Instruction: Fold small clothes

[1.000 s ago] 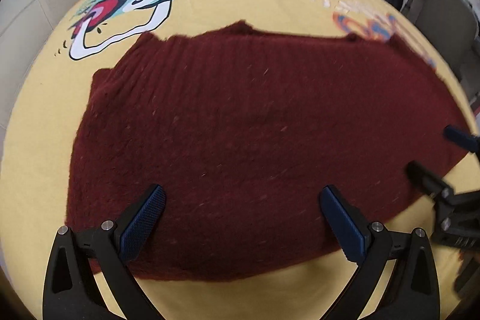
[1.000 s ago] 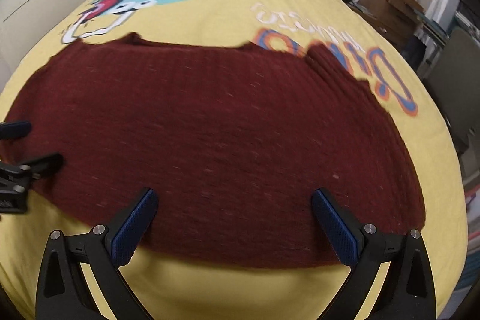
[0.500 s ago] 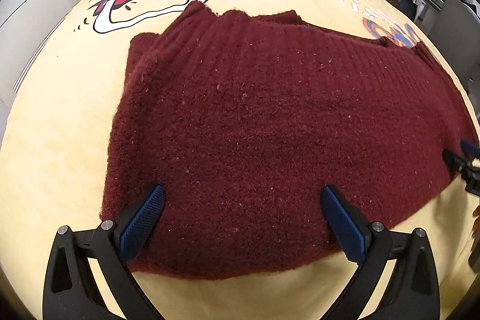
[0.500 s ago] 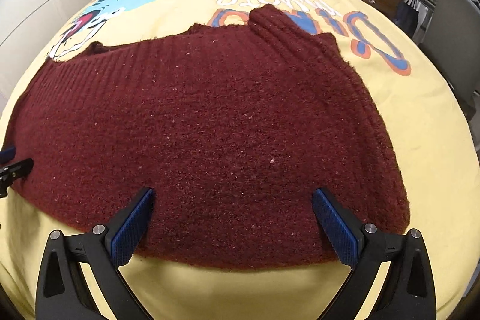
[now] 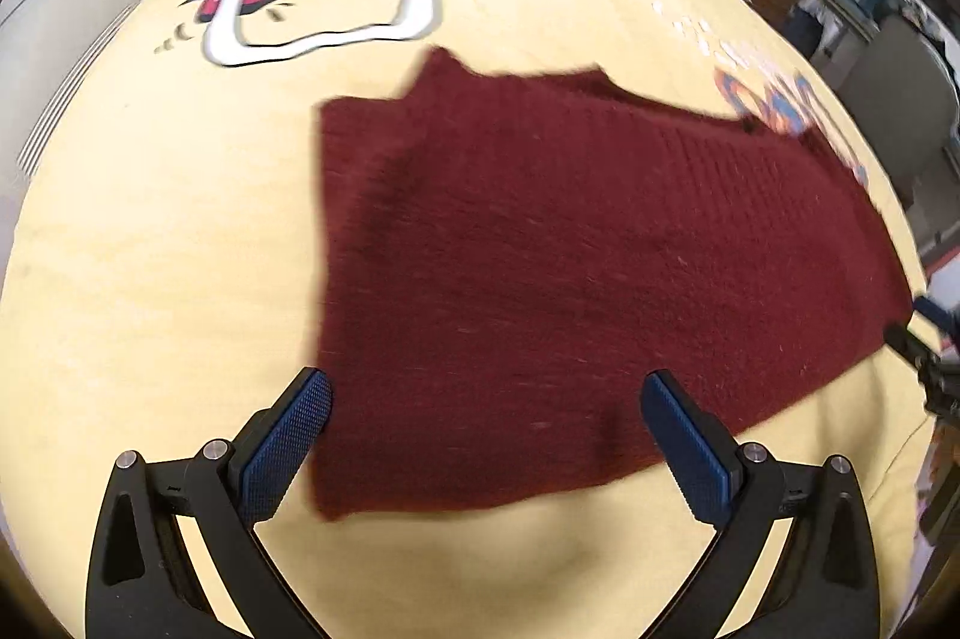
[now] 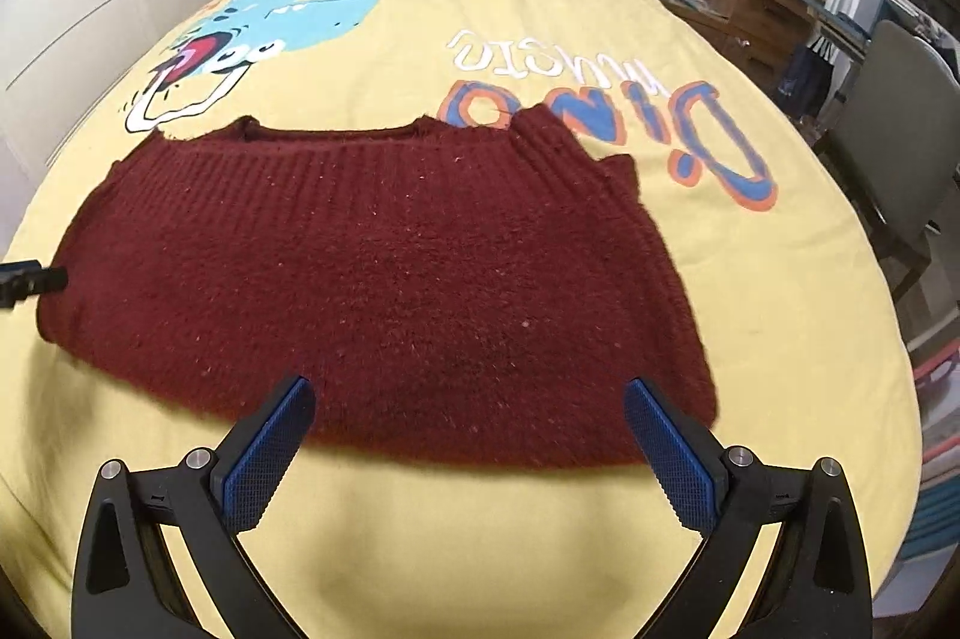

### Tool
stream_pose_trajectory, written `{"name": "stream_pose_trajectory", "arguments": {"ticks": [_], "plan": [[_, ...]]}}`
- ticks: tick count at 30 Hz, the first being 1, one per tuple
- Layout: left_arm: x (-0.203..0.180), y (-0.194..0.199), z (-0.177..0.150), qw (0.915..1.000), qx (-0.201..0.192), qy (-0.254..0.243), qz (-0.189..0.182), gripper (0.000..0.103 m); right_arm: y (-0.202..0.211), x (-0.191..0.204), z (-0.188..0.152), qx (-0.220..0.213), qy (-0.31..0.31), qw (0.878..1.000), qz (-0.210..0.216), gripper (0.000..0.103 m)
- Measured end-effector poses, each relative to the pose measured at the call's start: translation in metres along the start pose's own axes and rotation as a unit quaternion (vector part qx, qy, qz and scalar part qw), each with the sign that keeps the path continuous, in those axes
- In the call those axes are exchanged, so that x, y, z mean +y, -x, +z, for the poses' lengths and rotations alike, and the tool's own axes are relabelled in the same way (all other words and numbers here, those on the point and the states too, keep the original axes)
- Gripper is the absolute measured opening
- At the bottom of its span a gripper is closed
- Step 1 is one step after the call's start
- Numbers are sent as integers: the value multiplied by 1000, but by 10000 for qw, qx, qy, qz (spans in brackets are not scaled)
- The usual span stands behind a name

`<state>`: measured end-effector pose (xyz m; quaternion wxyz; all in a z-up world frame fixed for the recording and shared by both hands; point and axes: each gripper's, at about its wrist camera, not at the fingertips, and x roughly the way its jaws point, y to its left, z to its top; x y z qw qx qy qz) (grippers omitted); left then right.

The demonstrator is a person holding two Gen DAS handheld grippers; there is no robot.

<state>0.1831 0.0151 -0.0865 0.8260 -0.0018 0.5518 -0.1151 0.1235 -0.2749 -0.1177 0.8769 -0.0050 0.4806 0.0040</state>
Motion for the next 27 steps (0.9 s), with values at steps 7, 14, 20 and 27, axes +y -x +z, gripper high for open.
{"name": "stream_pose_trajectory", "arguments": {"ticks": [7,14,20,27], "plan": [[62,-16,3,9961,310,812,-156,102,8,-13,-17,154,-51,9998,-104,103],[62,-53,2,9911,654,973,-635,102,1,-35,-26,341,-287,9985,-318,103],[45,-58,-1,9924,591,874,-639,96,3,-48,-33,366,-466,9976,-363,103],[32,-51,-2,9925,600,654,-841,45,9,-56,-39,321,-603,9971,-347,103]]}}
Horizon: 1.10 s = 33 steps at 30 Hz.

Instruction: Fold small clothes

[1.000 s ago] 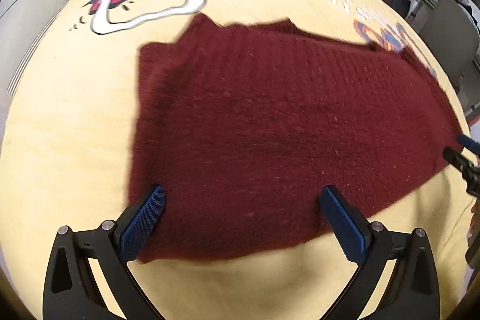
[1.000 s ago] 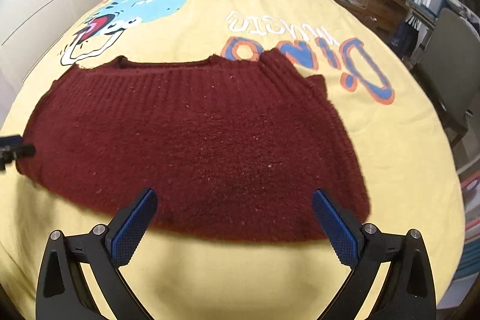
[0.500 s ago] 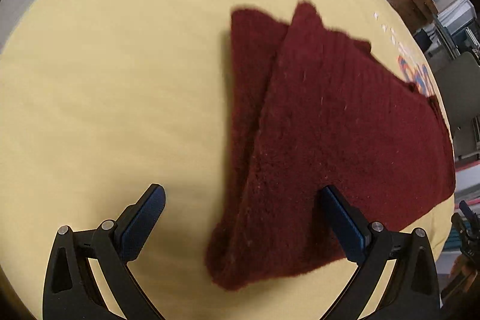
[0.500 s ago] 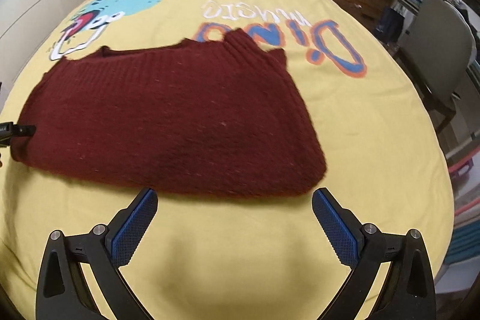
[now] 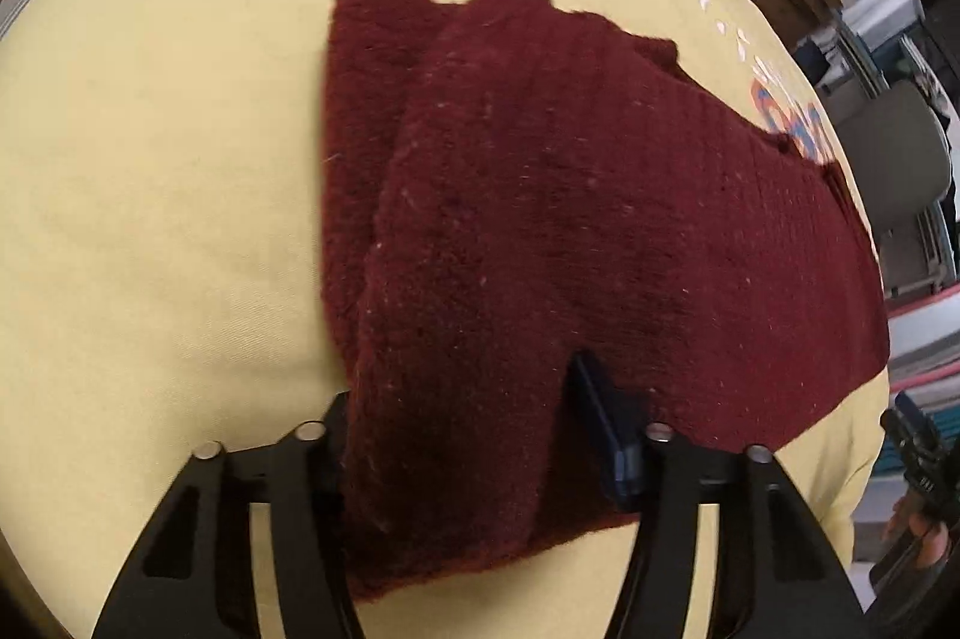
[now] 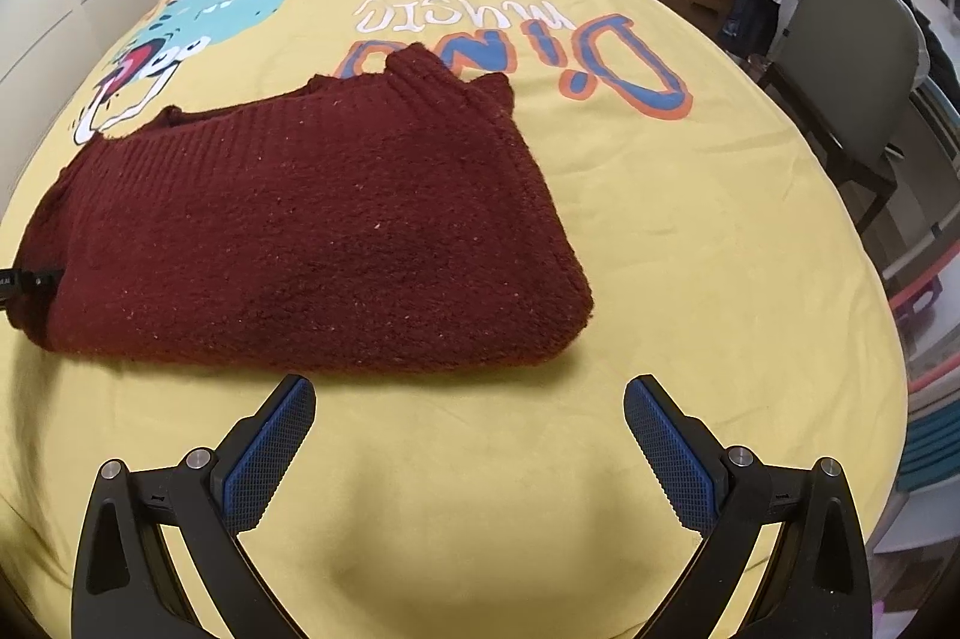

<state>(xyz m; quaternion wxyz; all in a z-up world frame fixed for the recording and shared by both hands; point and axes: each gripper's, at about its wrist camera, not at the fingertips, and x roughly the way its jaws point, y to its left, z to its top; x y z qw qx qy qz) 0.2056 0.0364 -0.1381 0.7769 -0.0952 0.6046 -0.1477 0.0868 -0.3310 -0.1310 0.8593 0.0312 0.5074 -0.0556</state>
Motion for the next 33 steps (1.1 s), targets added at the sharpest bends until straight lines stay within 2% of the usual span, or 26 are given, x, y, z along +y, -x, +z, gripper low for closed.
{"name": "stream_pose_trajectory", "arguments": {"ticks": [1,2,4,9,13,15,18,23,28,30,33], "plan": [[-3,2,0,10000,-11,12,-38,33,1,-1,0,-15,-1,10000,8,103],[-4,5,0,10000,-29,51,-78,28,2,-1,0,-23,1,10000,13,103],[-14,14,0,9999,-125,-42,40,26,5,-3,0,-44,5,10000,9,103],[-48,42,12,9986,-378,-328,-155,24,13,-13,3,-147,-145,9998,83,103],[-78,62,28,9972,-485,-479,-310,23,20,-30,8,-162,-355,9992,-20,103],[-100,67,37,9959,-516,-580,-467,23,23,-41,11,-173,-508,9986,1,103],[-150,69,48,9930,-541,-918,-509,22,30,-61,15,-280,-694,9972,6,103],[-220,53,54,9878,-449,-1351,-626,21,40,-90,19,-416,-884,9952,36,103],[-291,13,50,9824,-189,-1767,-572,21,39,-113,12,-354,-1043,9939,42,103],[-306,-8,41,9822,-74,-1817,-473,21,34,-119,7,-253,-1078,9938,35,103],[-322,-41,24,9806,93,-1955,-54,21,22,-125,-1,-26,-1126,9936,-1,103]]}}
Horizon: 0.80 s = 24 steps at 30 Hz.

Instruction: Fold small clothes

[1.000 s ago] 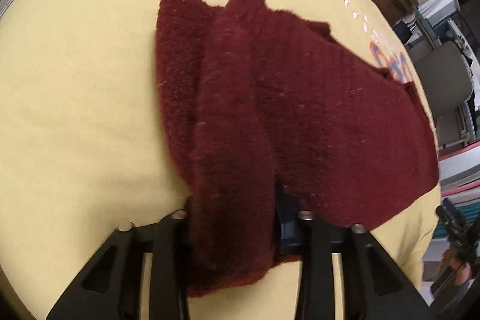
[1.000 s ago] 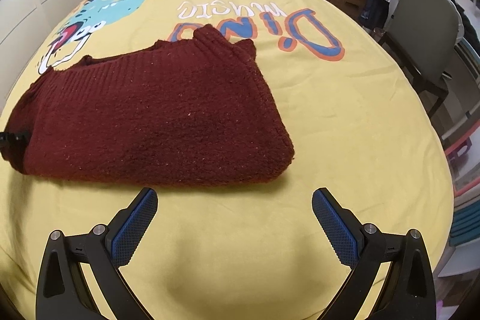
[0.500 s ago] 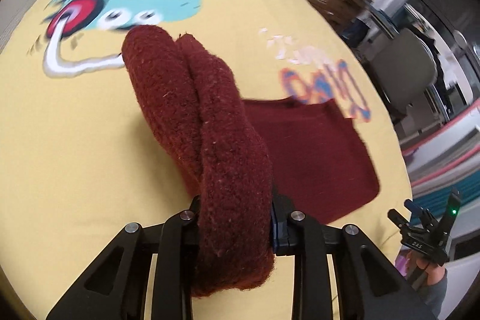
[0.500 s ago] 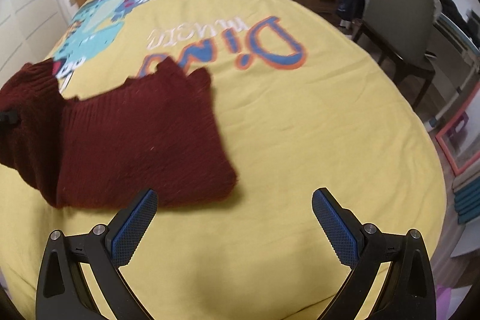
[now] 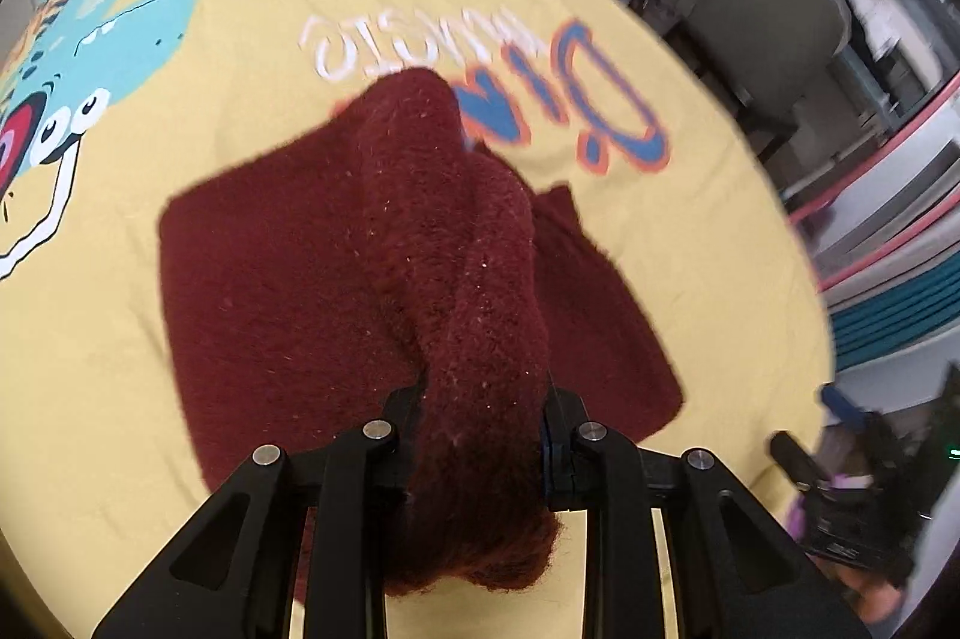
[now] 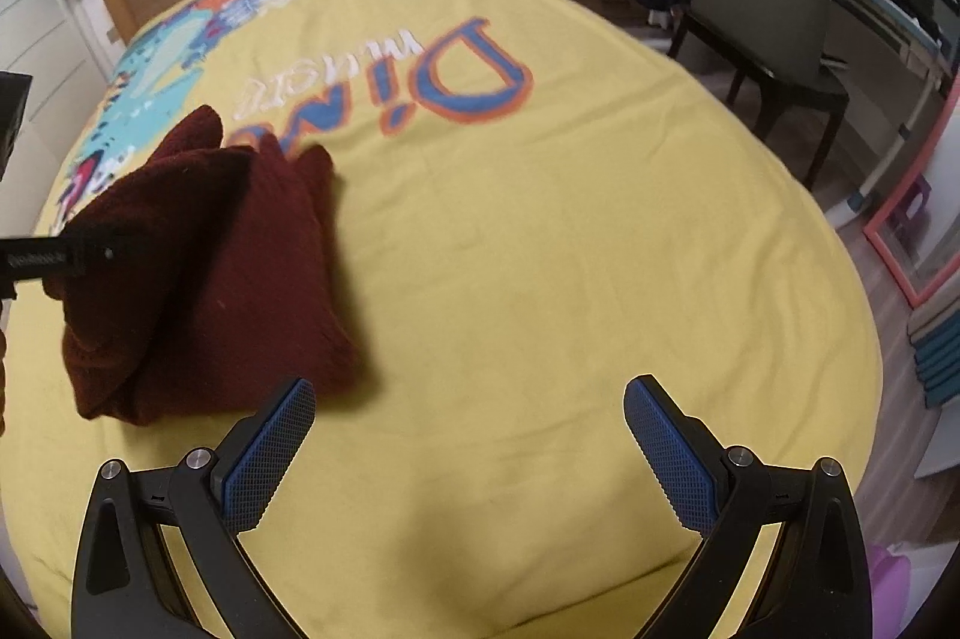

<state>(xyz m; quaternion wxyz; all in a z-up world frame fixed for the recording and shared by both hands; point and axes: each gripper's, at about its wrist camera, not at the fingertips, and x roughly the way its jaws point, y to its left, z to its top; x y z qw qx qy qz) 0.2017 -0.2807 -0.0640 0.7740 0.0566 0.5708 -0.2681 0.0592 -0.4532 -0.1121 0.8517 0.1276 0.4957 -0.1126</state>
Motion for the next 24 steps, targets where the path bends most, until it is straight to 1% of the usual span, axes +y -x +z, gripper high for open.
{"name": "stream_pose_trajectory", "arguments": {"ticks": [2,4,5,7,9,12,13,15,16,17,18,19,20,21,24], "plan": [[-8,-16,-7,9993,104,-114,342,23,-6,-4,-3,38,-37,10000,32,103],[-10,-28,-12,9984,225,-63,522,25,-13,-9,-8,83,-137,9999,28,103],[-12,-31,-14,9981,201,-7,589,28,-15,-11,-10,124,-168,9998,37,103],[-15,-32,-14,9974,151,72,699,33,-19,-13,-13,177,-206,9996,68,103],[-15,-34,-14,9969,202,94,751,37,-18,-15,-15,190,-202,9996,51,103],[-12,-35,-9,9968,308,245,693,41,-15,-16,-15,158,-222,9996,61,103],[-13,-34,-9,9968,325,279,672,45,-14,-16,-14,150,-220,9996,64,103],[-10,-28,-8,9970,345,376,590,59,-12,-14,-12,137,-196,9997,75,103],[-7,-19,-8,9972,327,448,497,73,-10,-12,-11,131,-191,9997,116,103],[-5,-13,-9,9975,294,493,409,81,-10,-11,-10,121,-201,9996,165,103],[-3,-8,-8,9979,227,525,288,83,-7,-9,-10,102,-216,9994,233,103],[-1,1,-7,9982,159,533,216,89,-7,-7,-9,103,-211,9994,248,103],[1,6,-6,9983,107,538,192,100,-6,-4,-8,110,-192,9994,254,103],[4,12,-6,9984,53,542,177,102,-6,0,-7,113,-159,9994,270,103],[15,26,-4,9981,-37,605,99,102,0,16,-1,91,-14,9991,404,103]]}}
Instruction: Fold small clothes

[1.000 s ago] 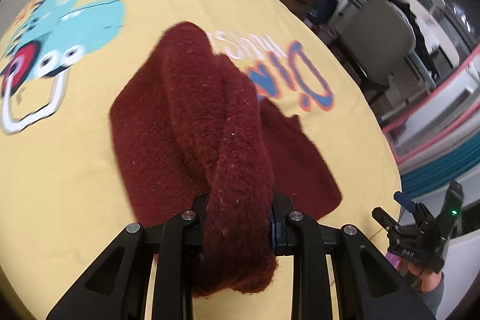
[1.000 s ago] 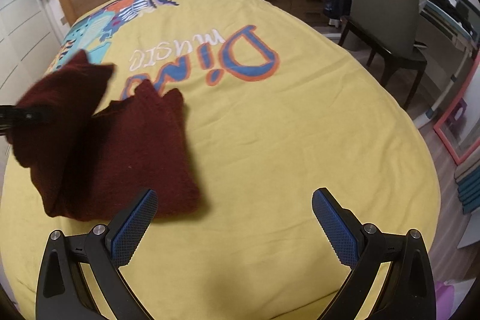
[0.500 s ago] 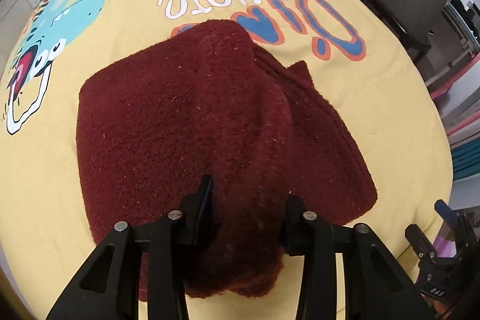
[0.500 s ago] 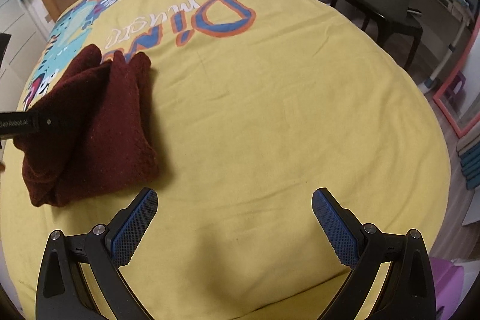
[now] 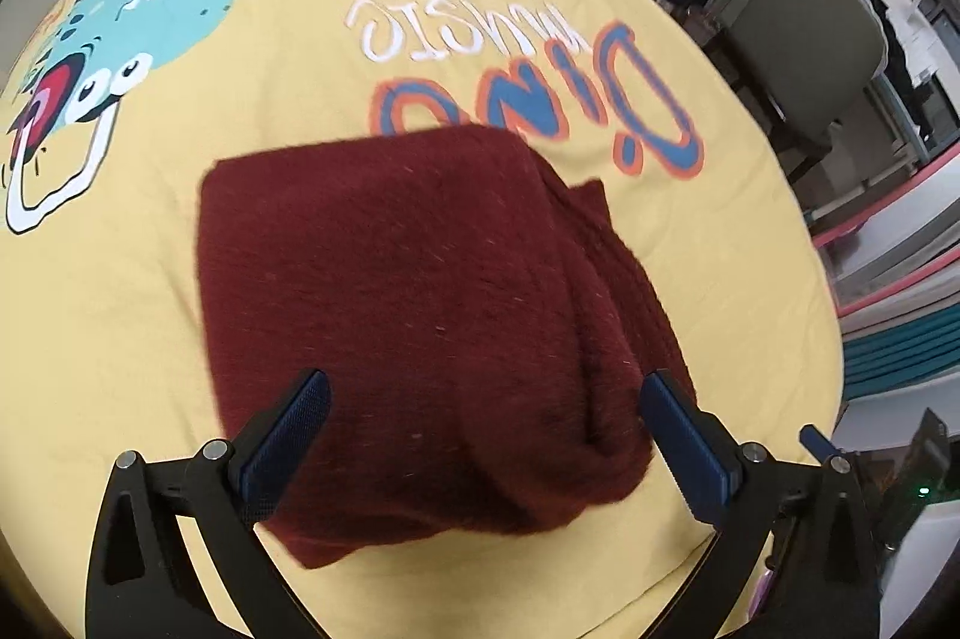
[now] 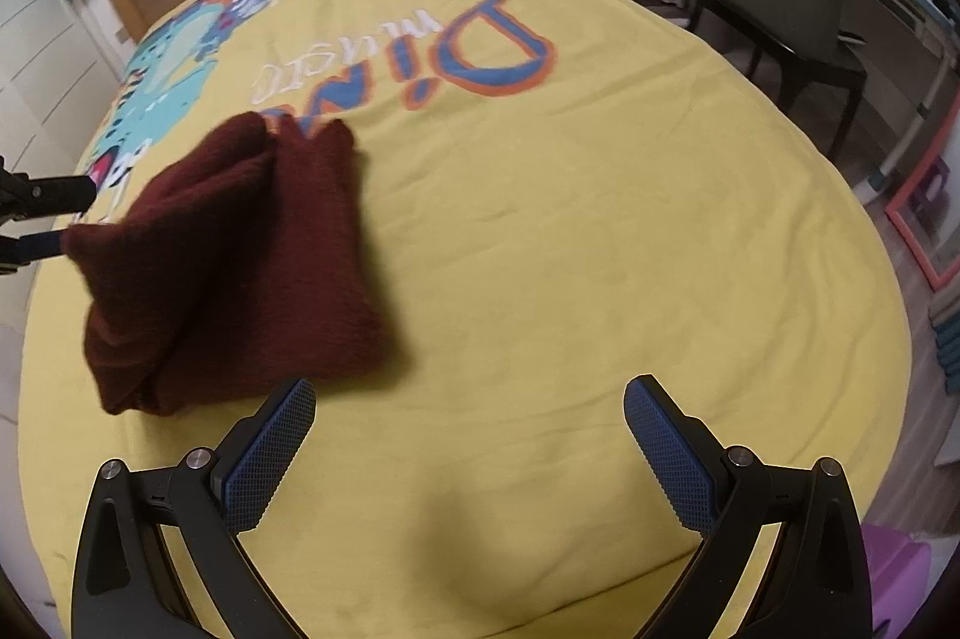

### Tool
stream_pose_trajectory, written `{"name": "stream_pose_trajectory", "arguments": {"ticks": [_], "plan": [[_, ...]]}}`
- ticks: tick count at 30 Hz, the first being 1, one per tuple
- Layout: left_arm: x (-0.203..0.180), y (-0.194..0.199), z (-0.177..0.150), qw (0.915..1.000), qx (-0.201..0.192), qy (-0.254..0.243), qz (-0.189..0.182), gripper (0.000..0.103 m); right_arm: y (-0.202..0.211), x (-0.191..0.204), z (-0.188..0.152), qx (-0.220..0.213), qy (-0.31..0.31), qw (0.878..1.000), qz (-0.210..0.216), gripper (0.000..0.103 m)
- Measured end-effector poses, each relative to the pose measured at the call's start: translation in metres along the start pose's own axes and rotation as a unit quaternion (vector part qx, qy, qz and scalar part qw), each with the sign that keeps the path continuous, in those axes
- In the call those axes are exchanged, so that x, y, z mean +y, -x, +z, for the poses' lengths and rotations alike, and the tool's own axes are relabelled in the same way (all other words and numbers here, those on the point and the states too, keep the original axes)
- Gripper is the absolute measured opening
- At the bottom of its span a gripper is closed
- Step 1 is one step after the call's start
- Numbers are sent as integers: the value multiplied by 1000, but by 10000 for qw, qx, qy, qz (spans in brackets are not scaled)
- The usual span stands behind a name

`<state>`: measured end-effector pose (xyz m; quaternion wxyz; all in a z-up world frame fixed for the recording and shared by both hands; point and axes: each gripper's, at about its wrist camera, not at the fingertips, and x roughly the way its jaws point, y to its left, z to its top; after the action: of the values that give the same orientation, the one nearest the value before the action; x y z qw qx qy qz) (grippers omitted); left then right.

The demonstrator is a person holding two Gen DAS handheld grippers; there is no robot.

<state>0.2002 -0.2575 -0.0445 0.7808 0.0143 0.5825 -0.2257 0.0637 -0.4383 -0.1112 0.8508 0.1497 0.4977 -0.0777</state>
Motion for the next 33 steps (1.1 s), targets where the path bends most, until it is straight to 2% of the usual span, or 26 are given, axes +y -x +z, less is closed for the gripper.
{"name": "stream_pose_trajectory", "arguments": {"ticks": [3,6,12,15,18,20,22,25,27,29,32,33], "plan": [[19,20,-1,9997,-152,143,-121,102,7,24,12,-77,304,9995,84,103],[43,35,-6,9992,-250,306,-39,102,14,50,30,-83,609,9979,227,103],[91,47,-34,9959,-403,395,713,102,17,118,84,141,1209,9918,379,103],[110,43,-55,9951,-272,419,849,102,5,150,109,372,1388,9883,517,102],[119,38,-72,9955,-179,431,830,102,-25,180,122,859,1514,9824,672,97],[125,37,-85,9962,-140,520,692,102,-44,191,122,1153,1533,9791,679,84],[131,36,-95,9965,-105,563,605,102,-68,197,117,1556,1546,9735,640,77],[135,34,-104,9970,-68,568,528,102,-90,193,103,1906,1468,9691,536,75],[136,35,-107,9972,-67,562,497,102,-99,187,94,2051,1433,9671,464,67],[136,34,-108,9972,-65,548,497,102,-106,174,88,2151,1305,9666,483,42],[140,33,-107,9970,-76,549,543,102,-99,157,88,2005,1105,9713,647,24],[140,31,-107,9969,-42,561,544,102,-93,151,91,1879,1027,9741,722,23]]}}
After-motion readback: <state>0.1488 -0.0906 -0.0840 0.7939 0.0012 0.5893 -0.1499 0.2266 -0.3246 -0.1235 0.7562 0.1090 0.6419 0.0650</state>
